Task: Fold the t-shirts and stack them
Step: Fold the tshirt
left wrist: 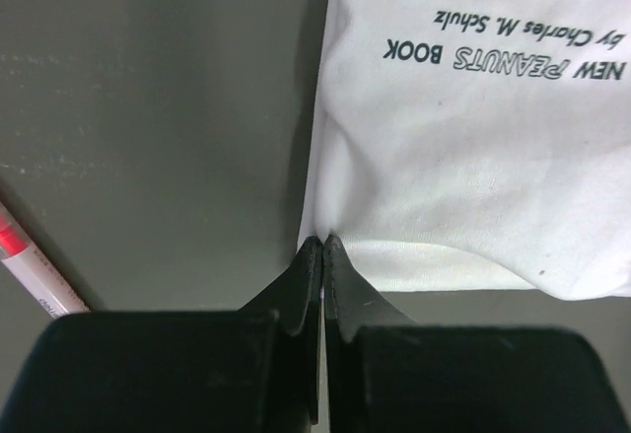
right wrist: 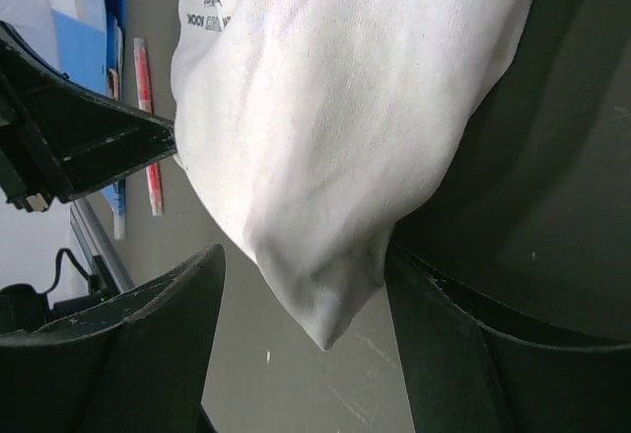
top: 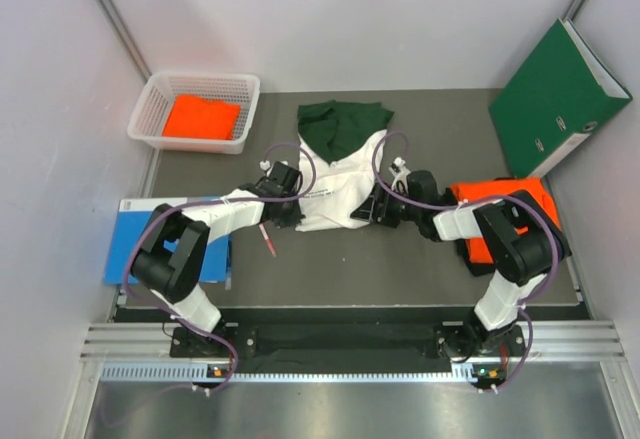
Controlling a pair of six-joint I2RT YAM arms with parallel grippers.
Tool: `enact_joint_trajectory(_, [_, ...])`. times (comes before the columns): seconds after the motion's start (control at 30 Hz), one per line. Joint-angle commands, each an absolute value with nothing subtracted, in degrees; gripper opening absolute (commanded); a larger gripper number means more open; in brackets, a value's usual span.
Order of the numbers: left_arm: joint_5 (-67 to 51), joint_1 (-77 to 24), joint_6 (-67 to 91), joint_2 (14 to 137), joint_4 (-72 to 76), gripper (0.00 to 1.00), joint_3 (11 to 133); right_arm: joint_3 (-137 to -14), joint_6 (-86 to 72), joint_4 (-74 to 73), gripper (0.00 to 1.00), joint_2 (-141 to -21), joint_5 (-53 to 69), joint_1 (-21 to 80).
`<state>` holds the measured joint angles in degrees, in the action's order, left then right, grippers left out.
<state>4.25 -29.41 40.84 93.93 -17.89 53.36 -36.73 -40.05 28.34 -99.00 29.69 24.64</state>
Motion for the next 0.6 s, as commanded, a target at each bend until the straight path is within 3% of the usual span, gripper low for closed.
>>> enact_joint_trajectory(0.0, [3.69, -29.53, 41.66, 95.45, -15.65, 0.00, 52.30, -33.92, -37.00, 19.43, 0.67, -100.98, 27.16, 26.19])
enact_joint_trajectory(0.07, [3.60, -29.53, 41.66, 95.89, -15.29, 0.00, 52.12, -33.84, -36.91, 20.30, 0.65, -101.51, 27.24, 26.45])
enact_joint_trajectory(0.2, [3.60, -29.53, 41.75, 96.50, -14.94, 0.00, 51.86, -33.66, -36.57, 19.43, 0.24, -102.13, 26.72, 27.07])
enact_joint_trajectory(0.27, [4.30, -29.53, 41.66, 96.50, -15.47, 0.00, 51.77, -33.58, -35.16, 15.50, 0.14, -101.43, 24.28, 27.07])
enact_joint_trajectory(0.57, [2.81, -29.44, 41.92, 96.24, -14.33, 0.00, 50.89, -32.43, -32.61, 13.97, 0.11, -98.87, 21.80, 27.07])
